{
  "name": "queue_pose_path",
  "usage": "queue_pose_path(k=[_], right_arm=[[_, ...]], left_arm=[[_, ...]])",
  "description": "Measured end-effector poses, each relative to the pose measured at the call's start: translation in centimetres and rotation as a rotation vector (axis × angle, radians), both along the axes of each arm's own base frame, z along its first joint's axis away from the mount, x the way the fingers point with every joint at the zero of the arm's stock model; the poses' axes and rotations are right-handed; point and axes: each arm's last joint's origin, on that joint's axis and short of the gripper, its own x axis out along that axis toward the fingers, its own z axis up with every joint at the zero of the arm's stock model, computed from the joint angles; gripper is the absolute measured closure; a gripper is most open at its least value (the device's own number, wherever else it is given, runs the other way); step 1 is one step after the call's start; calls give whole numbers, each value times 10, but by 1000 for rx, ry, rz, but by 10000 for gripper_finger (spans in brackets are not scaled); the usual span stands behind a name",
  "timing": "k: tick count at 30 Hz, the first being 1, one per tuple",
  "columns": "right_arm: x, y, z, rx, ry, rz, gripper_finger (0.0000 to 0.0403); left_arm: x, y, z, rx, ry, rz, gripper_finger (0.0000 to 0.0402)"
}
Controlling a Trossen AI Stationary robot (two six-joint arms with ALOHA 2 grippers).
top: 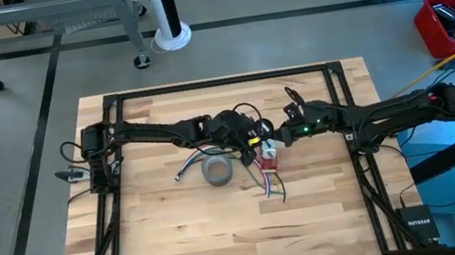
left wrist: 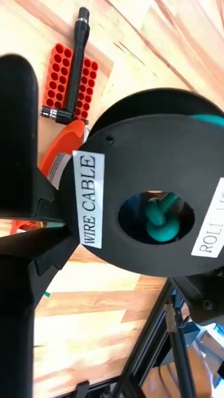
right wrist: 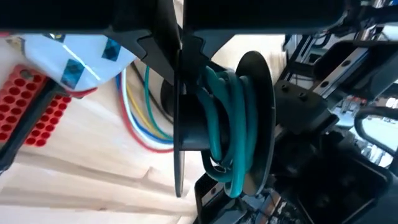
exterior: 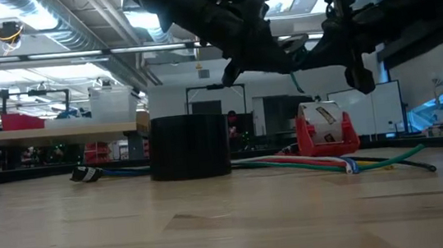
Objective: Coil cords
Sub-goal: Coil the green wire into the spool
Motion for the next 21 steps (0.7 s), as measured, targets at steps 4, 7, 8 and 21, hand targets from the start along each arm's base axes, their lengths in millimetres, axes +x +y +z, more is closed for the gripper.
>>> queue_pose_path(k=[4,7,8,21], right_arm=[[0,1,0,9,-2,19,400],[0,1,1,9,-10,23,400],[0,1,1,9,-14,23,400],[1,0,4,4,-42,22,400]], left_arm=[[0,-1,0,9,2,-9,380],[0,-2,0,17,4,-17,372],[0,-3,0,21,3,-20,370],[4,-9,4,54,-56,21,359]])
